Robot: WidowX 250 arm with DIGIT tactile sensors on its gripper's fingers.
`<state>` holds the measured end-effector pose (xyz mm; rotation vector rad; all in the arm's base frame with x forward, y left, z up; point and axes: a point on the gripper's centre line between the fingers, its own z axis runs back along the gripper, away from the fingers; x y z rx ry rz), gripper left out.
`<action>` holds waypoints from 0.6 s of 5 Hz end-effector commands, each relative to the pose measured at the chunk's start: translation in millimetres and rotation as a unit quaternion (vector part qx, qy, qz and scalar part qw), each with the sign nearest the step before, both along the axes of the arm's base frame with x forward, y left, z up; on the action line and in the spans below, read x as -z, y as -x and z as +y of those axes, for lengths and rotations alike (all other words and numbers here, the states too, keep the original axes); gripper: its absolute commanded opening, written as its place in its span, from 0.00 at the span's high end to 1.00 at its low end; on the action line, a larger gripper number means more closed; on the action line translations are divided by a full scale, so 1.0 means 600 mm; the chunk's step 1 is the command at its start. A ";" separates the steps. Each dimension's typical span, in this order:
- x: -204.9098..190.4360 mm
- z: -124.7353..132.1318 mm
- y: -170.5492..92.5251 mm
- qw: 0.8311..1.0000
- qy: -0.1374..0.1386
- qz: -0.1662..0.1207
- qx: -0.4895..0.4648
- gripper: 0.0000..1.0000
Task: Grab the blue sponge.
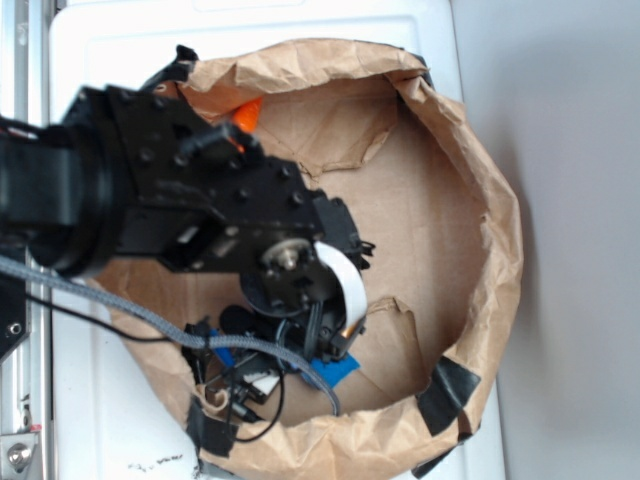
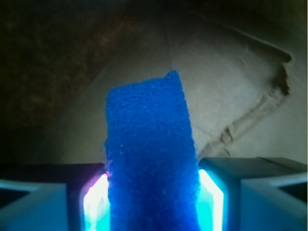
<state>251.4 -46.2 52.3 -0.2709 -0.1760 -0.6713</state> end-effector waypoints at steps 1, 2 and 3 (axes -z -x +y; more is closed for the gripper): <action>-0.172 0.067 -0.036 0.995 0.018 -0.025 -0.093 1.00; -0.241 0.084 -0.030 0.994 0.030 -0.029 -0.101 1.00; -0.257 0.085 -0.031 0.993 0.015 -0.032 -0.114 1.00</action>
